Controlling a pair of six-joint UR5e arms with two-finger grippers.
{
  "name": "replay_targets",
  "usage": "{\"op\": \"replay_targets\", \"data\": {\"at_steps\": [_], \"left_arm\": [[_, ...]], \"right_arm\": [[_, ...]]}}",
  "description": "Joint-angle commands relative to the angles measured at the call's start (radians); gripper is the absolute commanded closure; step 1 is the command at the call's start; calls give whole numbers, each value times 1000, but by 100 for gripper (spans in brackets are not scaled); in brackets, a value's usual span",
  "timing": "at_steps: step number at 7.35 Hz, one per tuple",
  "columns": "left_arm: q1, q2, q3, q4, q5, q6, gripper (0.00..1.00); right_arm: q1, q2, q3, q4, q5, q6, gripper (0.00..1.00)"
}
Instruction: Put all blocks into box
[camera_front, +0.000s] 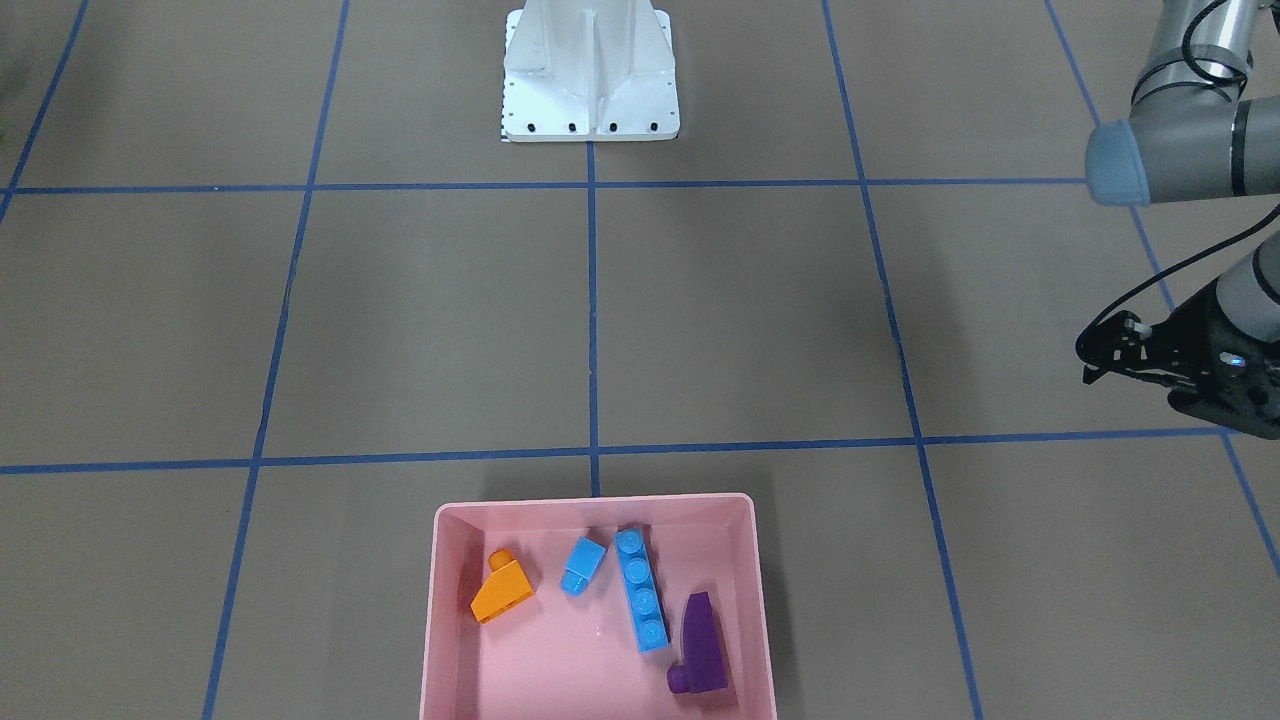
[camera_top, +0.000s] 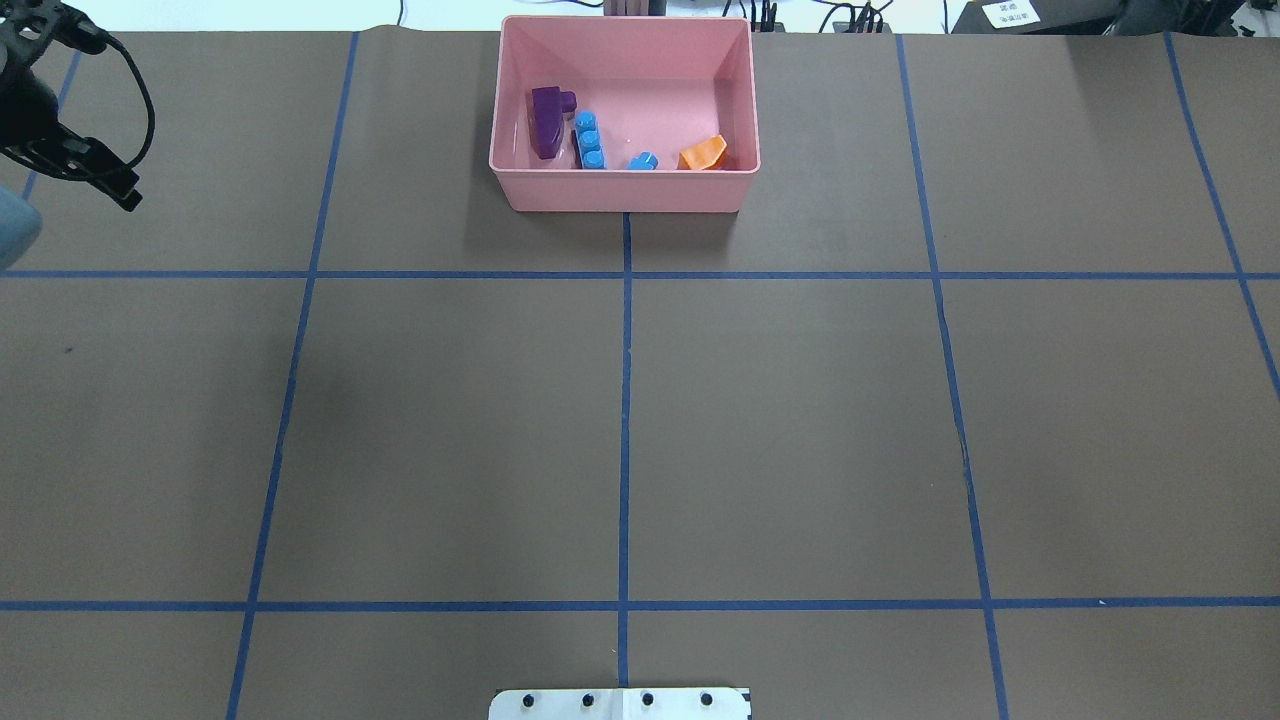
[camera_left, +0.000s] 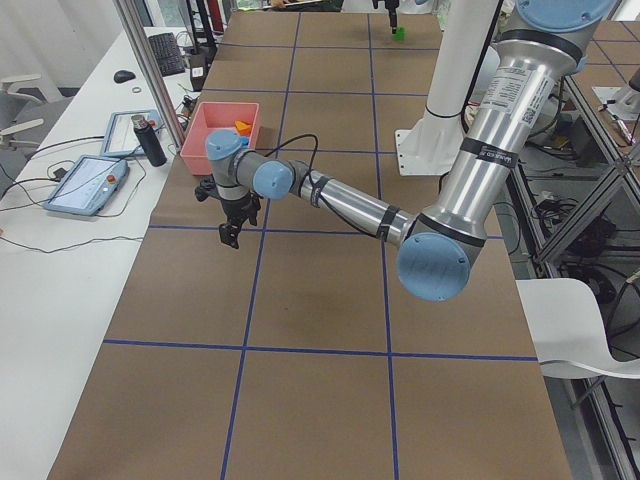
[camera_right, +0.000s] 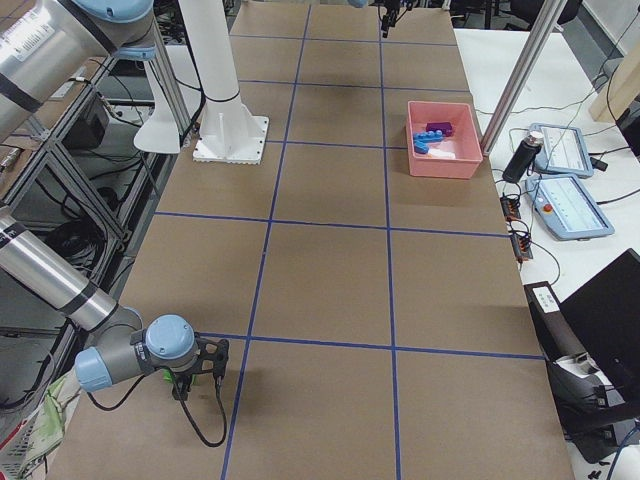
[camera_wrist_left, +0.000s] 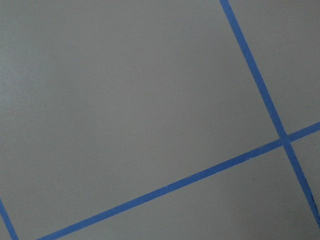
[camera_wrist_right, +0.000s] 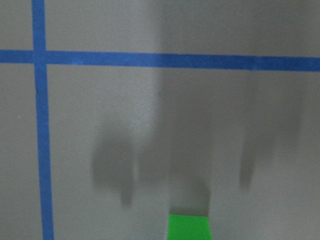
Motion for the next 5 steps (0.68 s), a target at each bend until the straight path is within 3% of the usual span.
{"op": "replay_targets", "data": {"at_steps": [1, 2, 3, 5], "left_arm": [[1, -1, 0, 0, 0, -2, 0], [1, 0, 0, 0, 0, 0, 0], [1, 0, 0, 0, 0, -2, 0], [1, 0, 0, 0, 0, -2, 0]], "right_arm": [[-61, -2, -18, -7, 5, 4, 0], [-83, 0, -21, -7, -7, 17, 2], [-98, 0, -21, -7, -13, 17, 14], [-156, 0, -21, -8, -15, 62, 69]]}}
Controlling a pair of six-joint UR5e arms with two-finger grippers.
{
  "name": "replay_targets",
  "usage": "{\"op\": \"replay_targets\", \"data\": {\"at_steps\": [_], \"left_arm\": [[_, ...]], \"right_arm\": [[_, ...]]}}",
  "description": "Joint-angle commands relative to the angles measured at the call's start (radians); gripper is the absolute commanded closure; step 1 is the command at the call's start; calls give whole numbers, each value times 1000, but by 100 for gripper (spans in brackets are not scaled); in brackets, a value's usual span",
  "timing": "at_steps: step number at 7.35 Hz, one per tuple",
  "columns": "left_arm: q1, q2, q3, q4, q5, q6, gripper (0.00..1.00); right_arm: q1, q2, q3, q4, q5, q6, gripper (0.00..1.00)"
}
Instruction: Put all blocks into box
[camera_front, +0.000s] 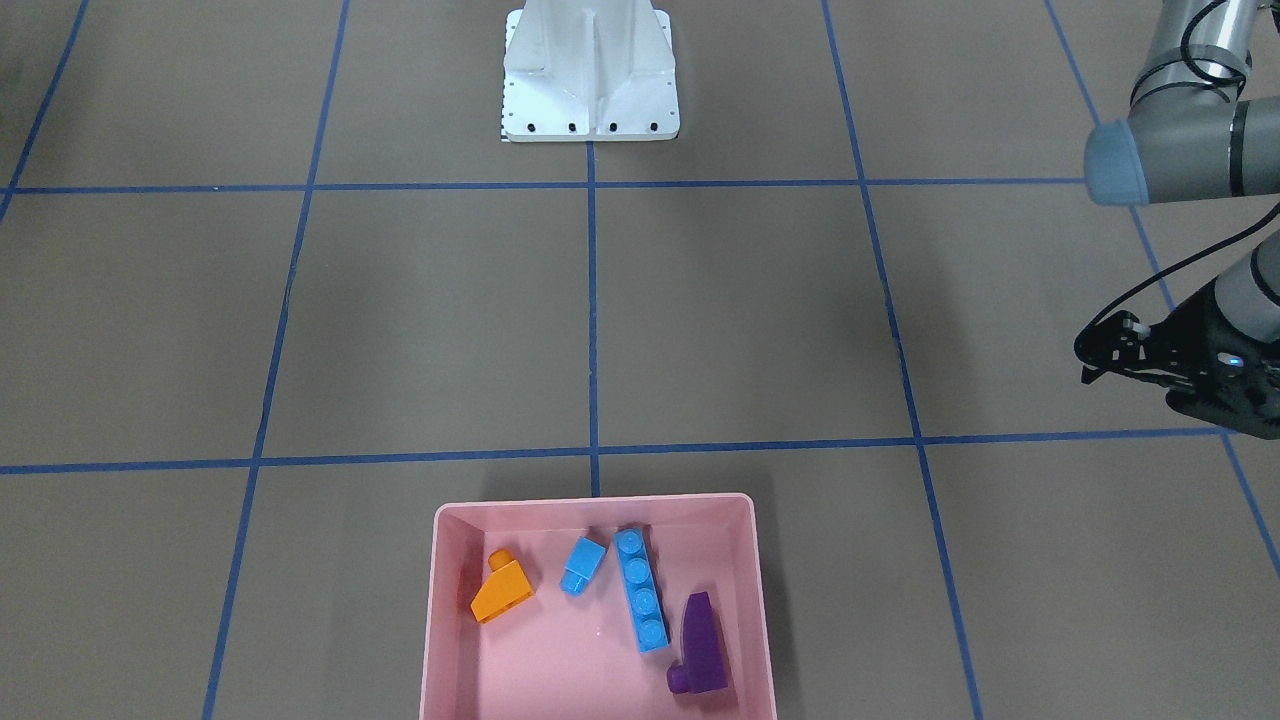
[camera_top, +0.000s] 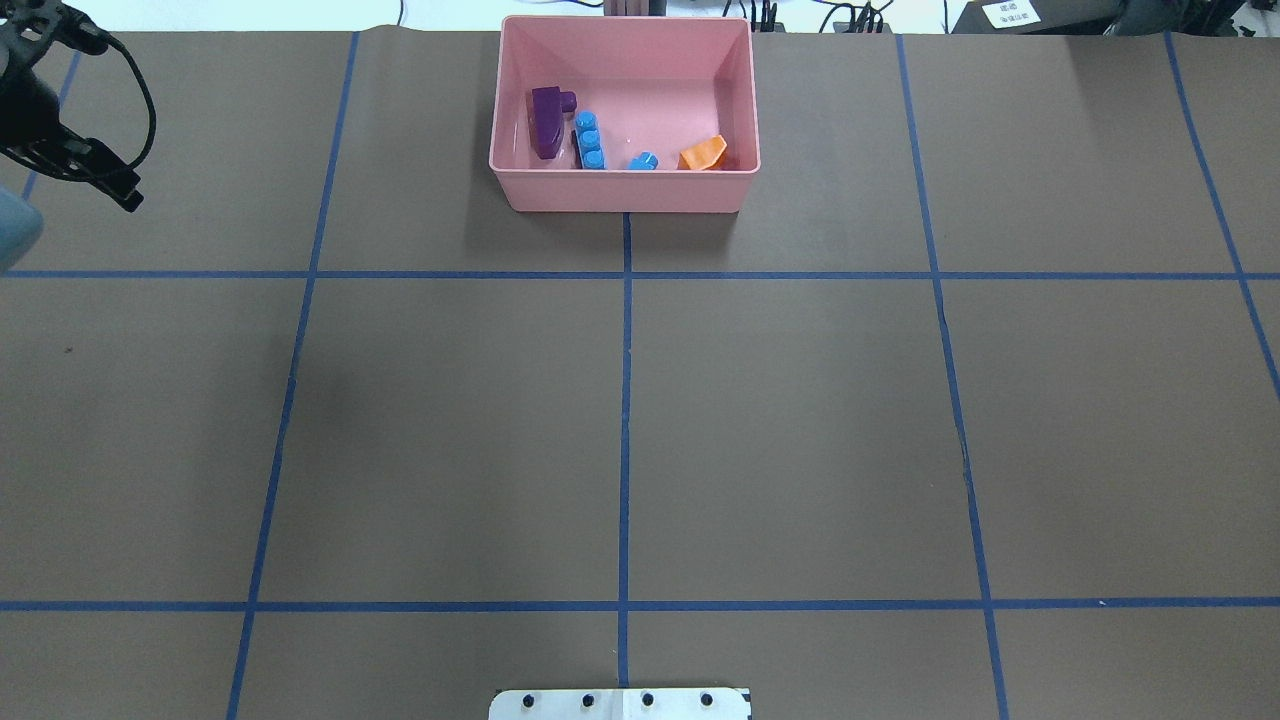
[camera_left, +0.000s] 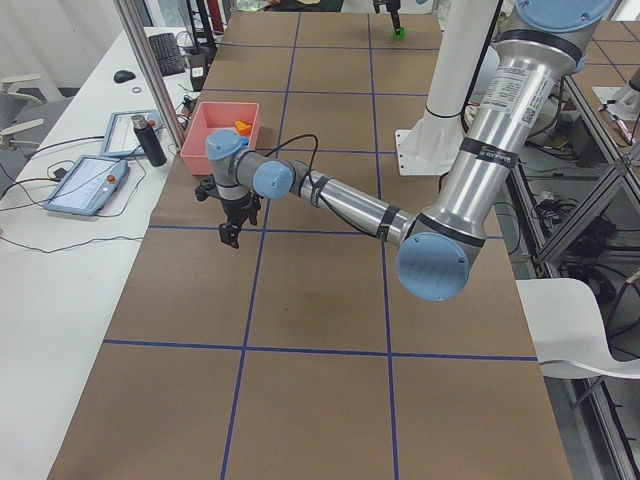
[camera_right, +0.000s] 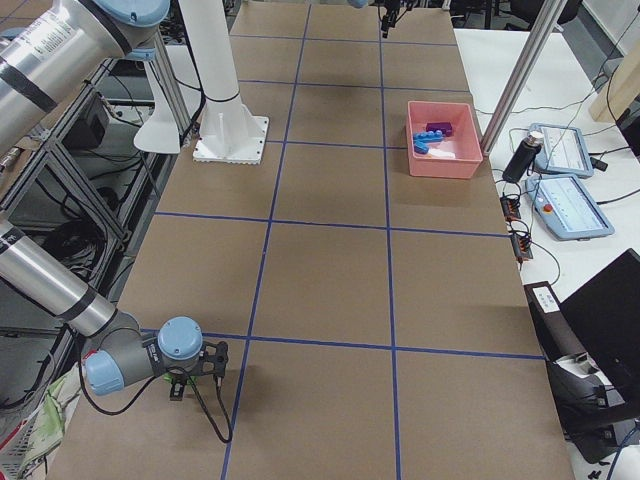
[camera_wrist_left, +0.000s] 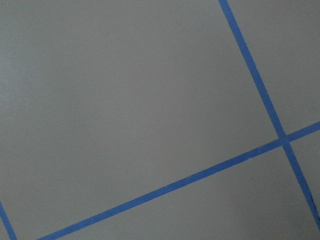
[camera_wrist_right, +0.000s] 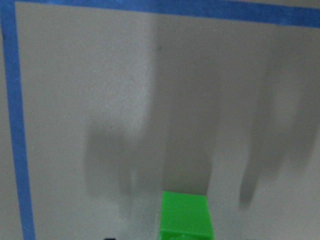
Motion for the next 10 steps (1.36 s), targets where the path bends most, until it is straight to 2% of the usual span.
{"op": "replay_targets", "data": {"at_steps": [1, 2, 4, 5, 7, 8, 9, 10], "left_arm": [[0, 0, -2, 0, -2, 0, 0], [-1, 0, -2, 0, -2, 1, 0], [0, 0, -2, 0, -2, 0, 0], [0, -1, -3, 0, -2, 0, 0], [0, -1, -5, 2, -3, 0, 0], [0, 0, -6, 2, -5, -2, 0], [0, -1, -5, 3, -17, -2, 0], [0, 0, -6, 2, -18, -3, 0]], "right_arm": [[-56, -1, 0, 1, -18, 23, 93], [-75, -4, 1, 7, -63, 22, 100], [-90, -37, 39, 15, -146, 13, 100], [-78, -72, 117, 15, -147, 14, 100], [134, -74, 243, 13, -131, 13, 100], [179, -57, 280, 12, -130, 13, 100], [218, 28, 294, -19, -116, 14, 100], [277, 166, 300, -145, -83, 14, 100]]}}
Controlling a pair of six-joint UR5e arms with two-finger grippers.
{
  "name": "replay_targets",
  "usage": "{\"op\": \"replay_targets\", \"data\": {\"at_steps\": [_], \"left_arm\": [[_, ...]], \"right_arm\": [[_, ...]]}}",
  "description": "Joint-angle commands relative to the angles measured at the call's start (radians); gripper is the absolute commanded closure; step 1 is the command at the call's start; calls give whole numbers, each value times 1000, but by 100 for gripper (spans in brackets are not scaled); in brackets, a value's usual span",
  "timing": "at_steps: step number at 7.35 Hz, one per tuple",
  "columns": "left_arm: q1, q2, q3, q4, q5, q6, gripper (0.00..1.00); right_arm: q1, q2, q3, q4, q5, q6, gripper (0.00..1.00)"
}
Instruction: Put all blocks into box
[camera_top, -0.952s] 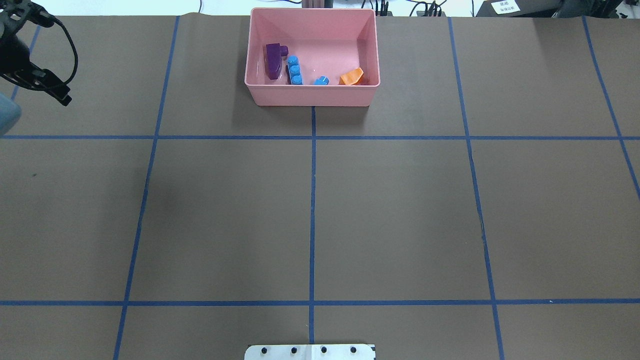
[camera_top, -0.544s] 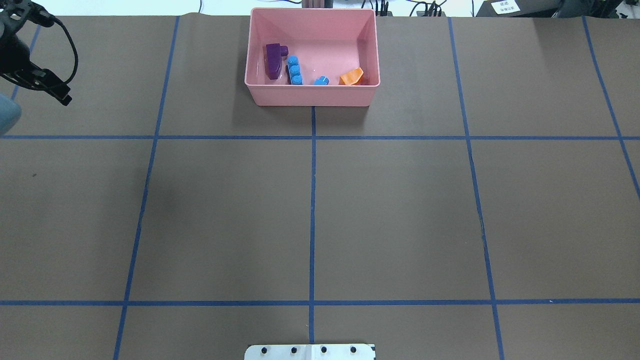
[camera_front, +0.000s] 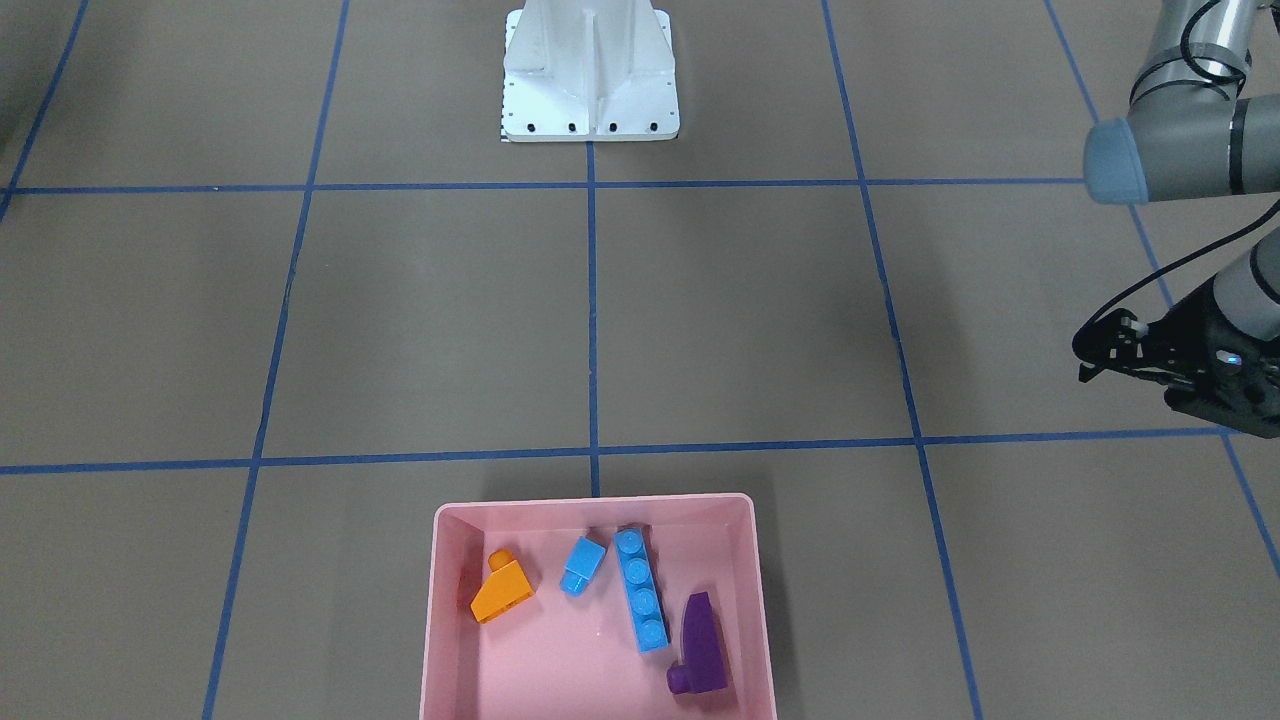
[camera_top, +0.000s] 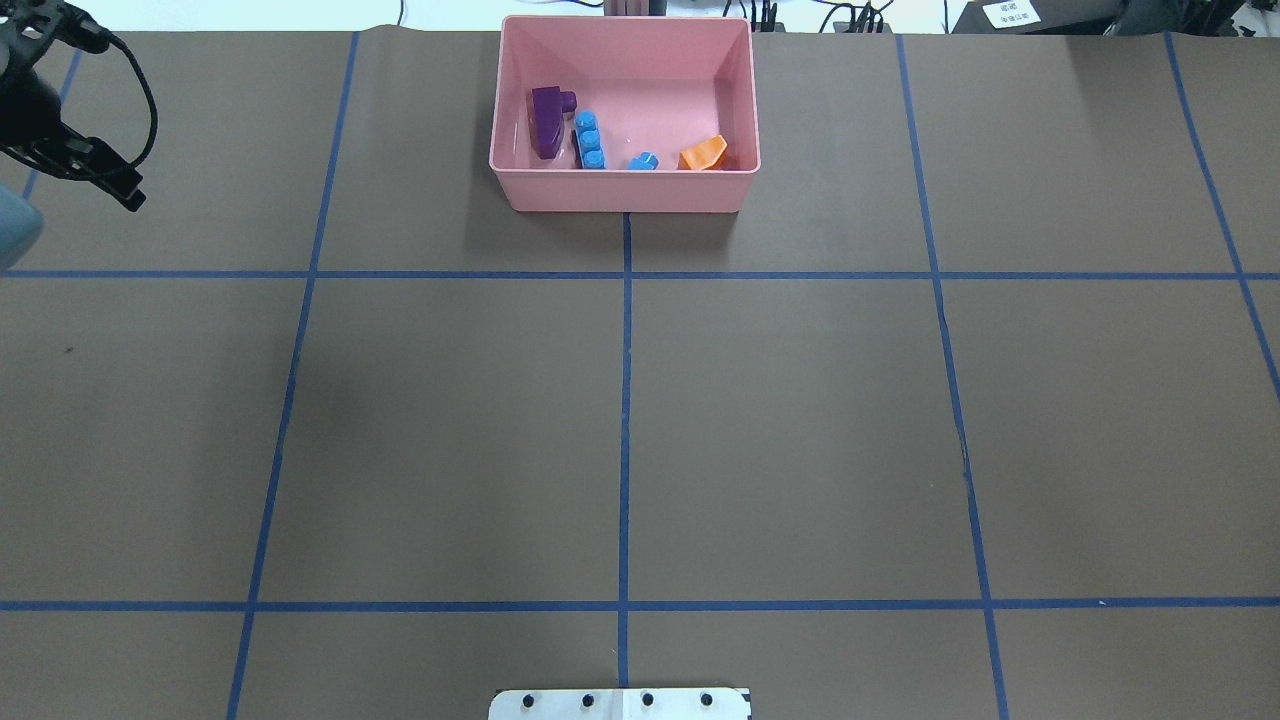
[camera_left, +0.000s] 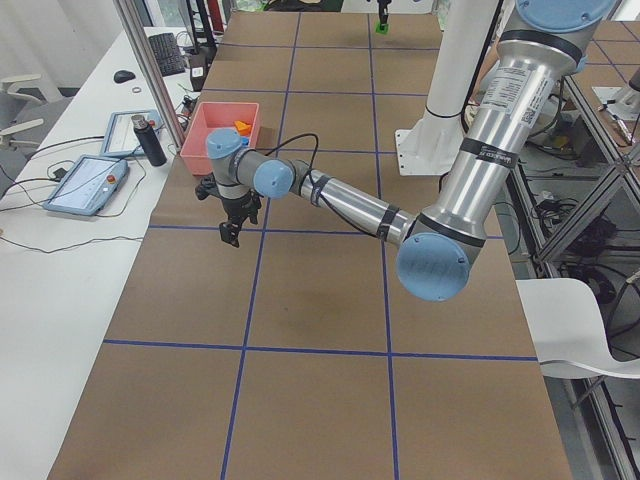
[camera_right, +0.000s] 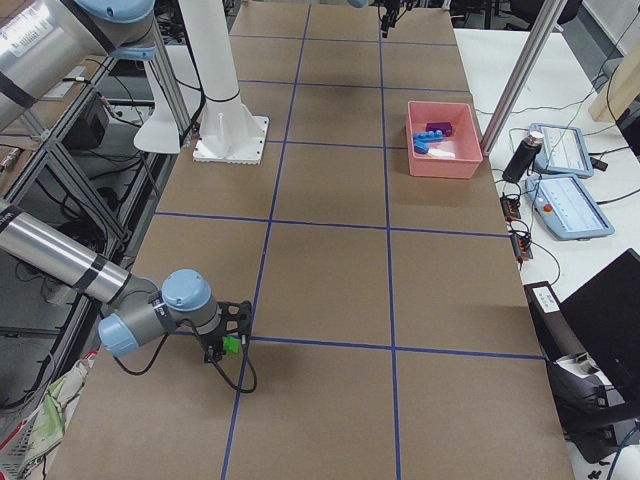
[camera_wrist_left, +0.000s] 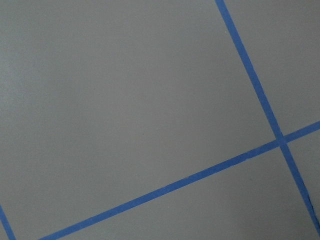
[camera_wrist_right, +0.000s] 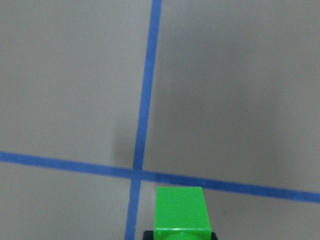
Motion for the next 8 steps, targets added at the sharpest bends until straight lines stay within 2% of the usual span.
{"op": "replay_targets", "data": {"at_steps": [1, 2, 6, 7, 8], "left_arm": [[0, -1, -1, -2, -10, -39, 0], [2, -1, -7, -5, -10, -66, 0], [2, -4, -9, -10, -10, -66, 0], [3, -5, -9, -10, -10, -69, 0], [3, -7, -7, -10, -10, -75, 0]], "right_arm": [[122, 274, 18, -220, 35, 2, 100], [124, 376, 15, -298, 40, 8, 100], [113, 831, 6, -791, 35, 8, 100], [95, 967, -3, -939, 30, 10, 100], [76, 1124, -53, -1048, 30, 19, 100]]}}
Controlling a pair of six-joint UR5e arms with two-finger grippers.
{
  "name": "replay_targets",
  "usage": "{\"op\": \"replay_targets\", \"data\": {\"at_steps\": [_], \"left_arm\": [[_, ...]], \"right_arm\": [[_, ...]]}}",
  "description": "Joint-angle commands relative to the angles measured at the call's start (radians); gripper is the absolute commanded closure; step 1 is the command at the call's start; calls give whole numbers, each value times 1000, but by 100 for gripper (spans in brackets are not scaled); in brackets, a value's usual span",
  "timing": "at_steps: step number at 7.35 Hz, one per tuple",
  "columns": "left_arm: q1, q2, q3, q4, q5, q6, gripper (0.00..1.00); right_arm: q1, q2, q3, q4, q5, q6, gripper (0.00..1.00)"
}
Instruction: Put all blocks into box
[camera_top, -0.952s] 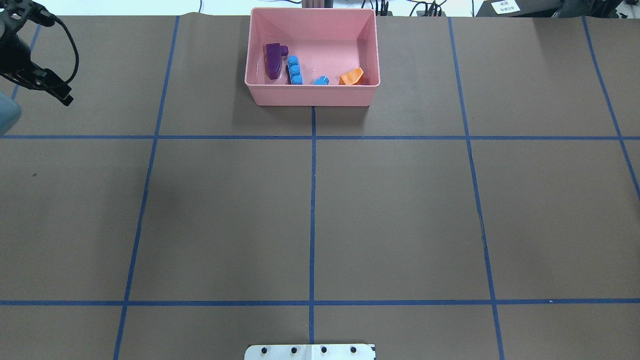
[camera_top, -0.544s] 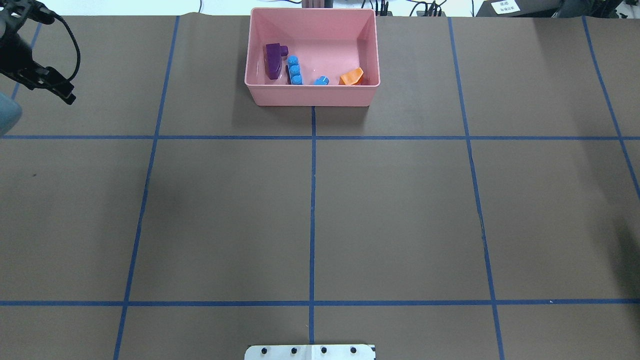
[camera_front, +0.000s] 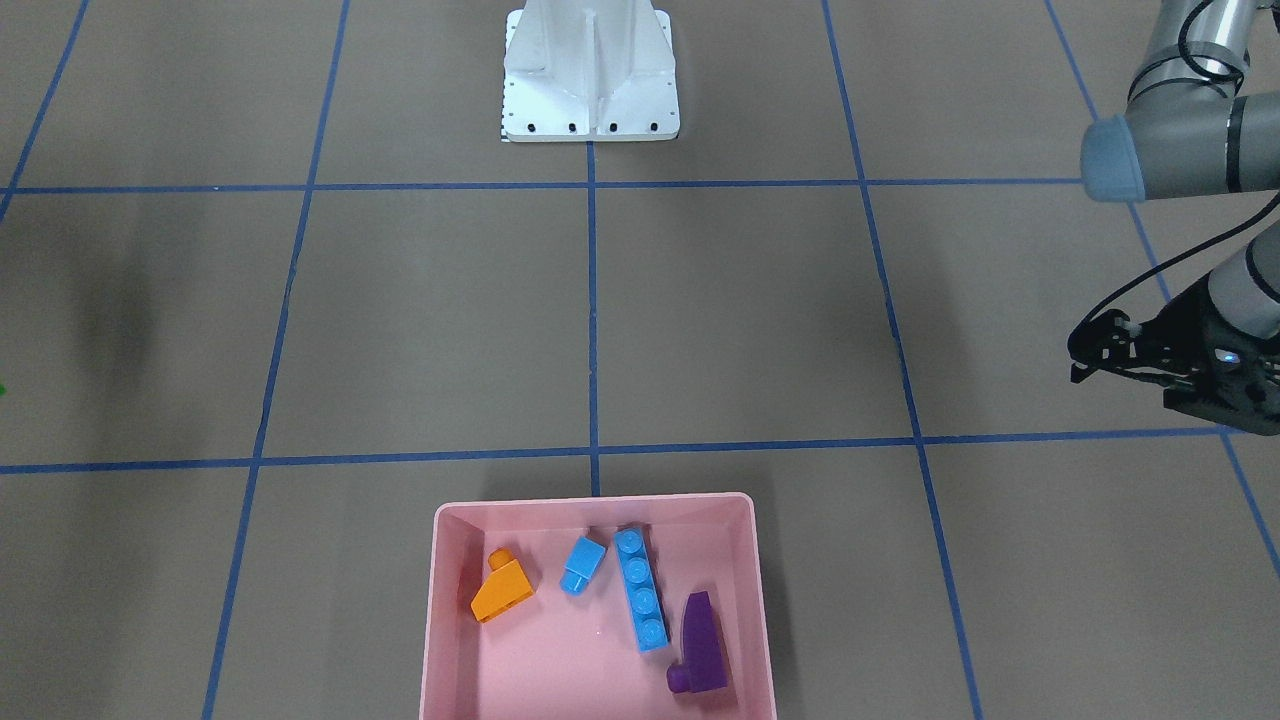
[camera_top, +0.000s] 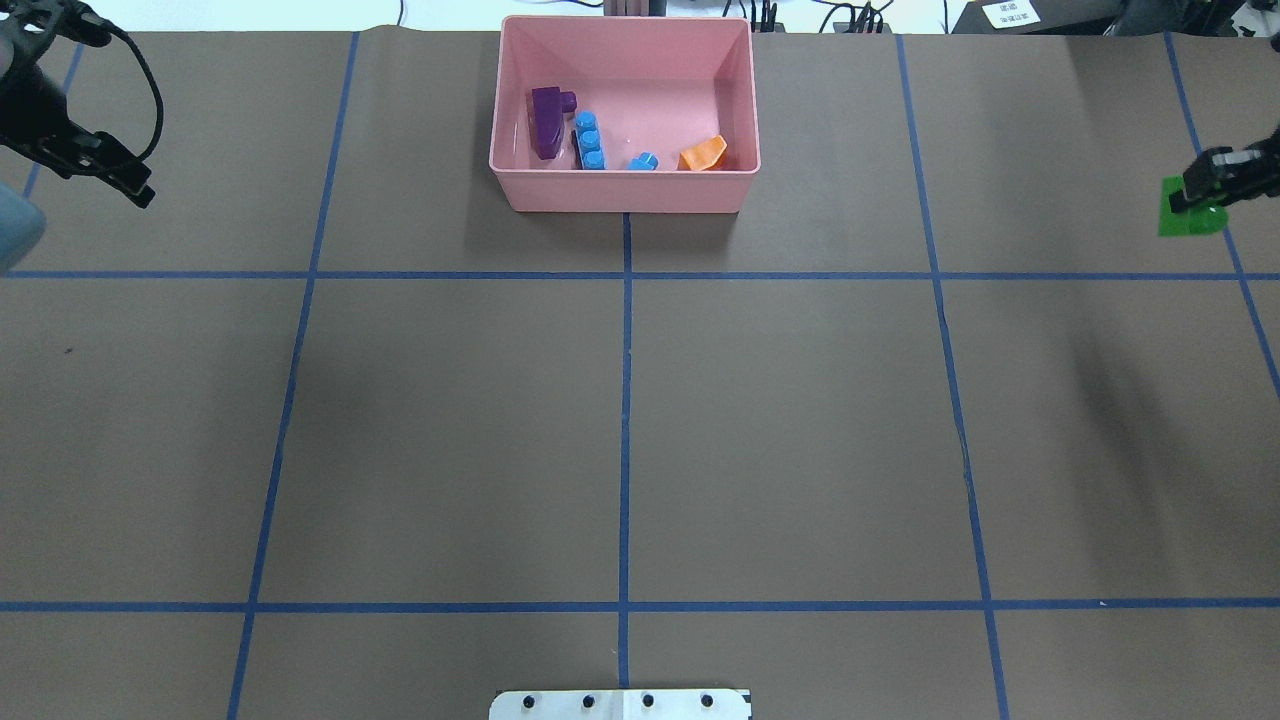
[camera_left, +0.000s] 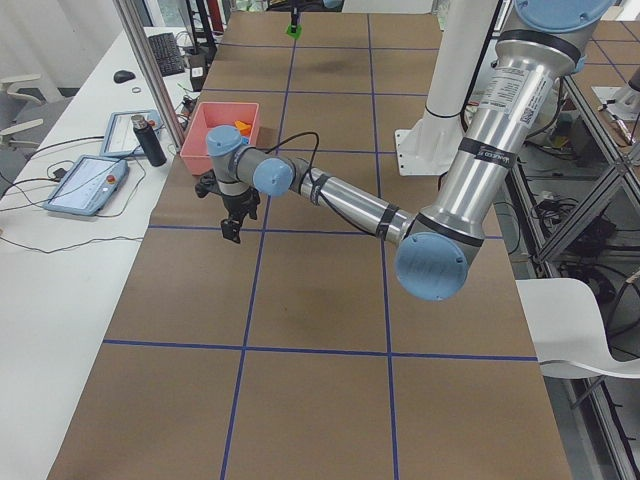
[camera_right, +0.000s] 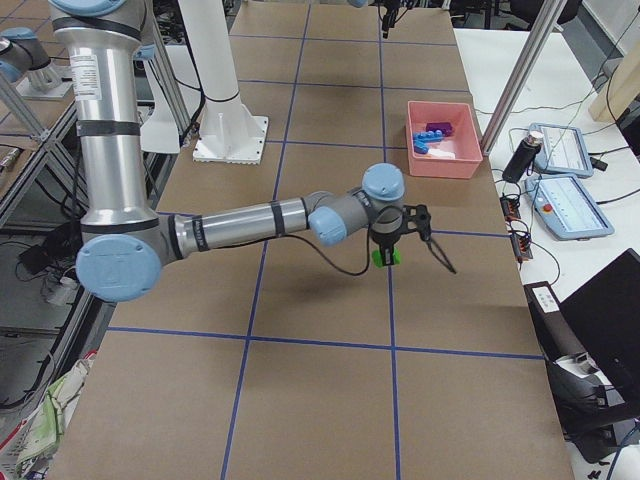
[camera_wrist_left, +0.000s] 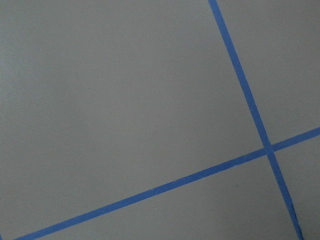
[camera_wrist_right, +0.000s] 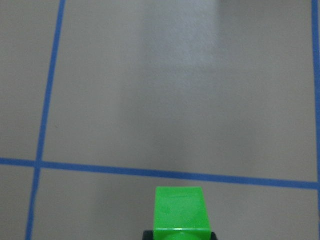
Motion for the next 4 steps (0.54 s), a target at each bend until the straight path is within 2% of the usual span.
{"op": "replay_targets", "data": {"at_steps": [1, 3, 4], "left_arm": [[2, -5, 0, 0, 0, -13, 0], [2, -6, 3, 0, 0, -13, 0], [2, -8, 4, 0, 0, -13, 0]], "right_arm": [[-66, 345, -128, -224, -7, 71, 100], [-171, 656, -394, -224, -88, 267, 100], [-216, 770, -519, -214, -138, 352, 100]]}}
